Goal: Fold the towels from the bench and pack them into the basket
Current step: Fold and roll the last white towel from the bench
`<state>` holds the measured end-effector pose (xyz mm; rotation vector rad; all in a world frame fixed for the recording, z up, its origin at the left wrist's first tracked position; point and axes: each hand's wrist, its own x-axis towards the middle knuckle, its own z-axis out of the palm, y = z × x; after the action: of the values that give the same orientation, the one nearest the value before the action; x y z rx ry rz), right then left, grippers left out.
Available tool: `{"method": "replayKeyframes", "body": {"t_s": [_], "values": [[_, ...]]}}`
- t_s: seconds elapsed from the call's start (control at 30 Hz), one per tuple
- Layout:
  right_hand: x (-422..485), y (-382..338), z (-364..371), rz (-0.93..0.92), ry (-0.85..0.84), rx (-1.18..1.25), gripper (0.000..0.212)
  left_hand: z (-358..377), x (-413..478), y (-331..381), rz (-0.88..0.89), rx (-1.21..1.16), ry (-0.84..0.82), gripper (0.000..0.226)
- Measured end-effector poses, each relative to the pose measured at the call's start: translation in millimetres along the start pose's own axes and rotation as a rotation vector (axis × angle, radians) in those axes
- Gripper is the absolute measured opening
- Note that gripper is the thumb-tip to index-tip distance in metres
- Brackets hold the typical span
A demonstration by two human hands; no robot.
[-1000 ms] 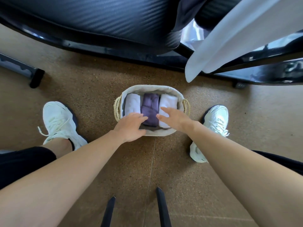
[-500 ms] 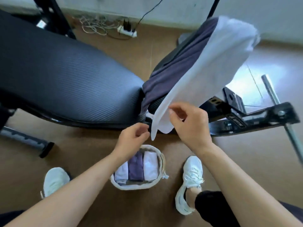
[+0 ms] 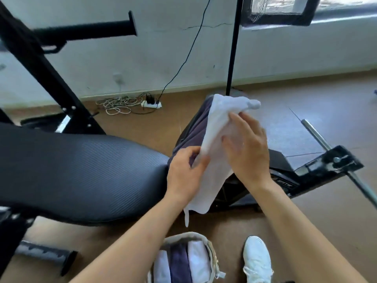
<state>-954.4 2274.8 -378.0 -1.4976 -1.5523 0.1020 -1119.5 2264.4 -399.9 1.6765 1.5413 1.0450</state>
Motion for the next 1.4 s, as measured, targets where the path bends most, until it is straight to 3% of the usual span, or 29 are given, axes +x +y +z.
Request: {"method": "replayKeyframes", "body": {"t_s": [0.07, 0.27, 0.37, 0.47, 0.6, 0.67, 0.77, 0.9, 1.03, 1.2, 1.4], "values": [[3, 3, -1, 0.003, -0.015, 0.056, 0.056, -2, 0, 8, -0.007, -0.064, 0.038, 0.009], [12, 5, -14, 0.068, -0.001, 0.185, 0.043, -16, -14, 46, 0.145, -0.266, 0.024, 0.011], [16, 1, -30, 0.016, 0.012, 0.144, 0.059, -18, -14, 75, 0.256, -0.259, -0.054, 0.017], [19, -2, -55, -0.097, -0.173, 0.066, 0.066, -20, -16, 94, 0.34, -0.184, -0.179, 0.021], [22, -1, -90, -0.087, -0.4, 0.077, 0.039, -28, -26, 91, 0.404, -0.112, -0.263, 0.016], [20, 0, -102, -0.073, -0.505, 0.042, 0.033, -34, -32, 84, 0.404, -0.098, -0.248, 0.014], [15, -3, -102, -0.114, -0.516, -0.002, 0.02, -40, -44, 75, 0.381, -0.057, -0.266, 0.013], [5, -1, -101, -0.114, -0.569, -0.022, 0.027, -39, -53, 63, 0.323, -0.024, -0.256, 0.011], [-9, 0, -105, 0.0, -0.655, 0.186, 0.024, -40, -59, 55, 0.216, -0.065, -0.238, 0.017], [-40, -9, -105, 0.1, -0.877, 0.512, 0.016, -58, -77, 51, 0.176, -0.065, -0.218, 0.013], [-100, -24, -107, 0.221, -0.921, 0.449, 0.036, -90, -120, 41, 0.154, -0.048, -0.214, 0.01]]}}
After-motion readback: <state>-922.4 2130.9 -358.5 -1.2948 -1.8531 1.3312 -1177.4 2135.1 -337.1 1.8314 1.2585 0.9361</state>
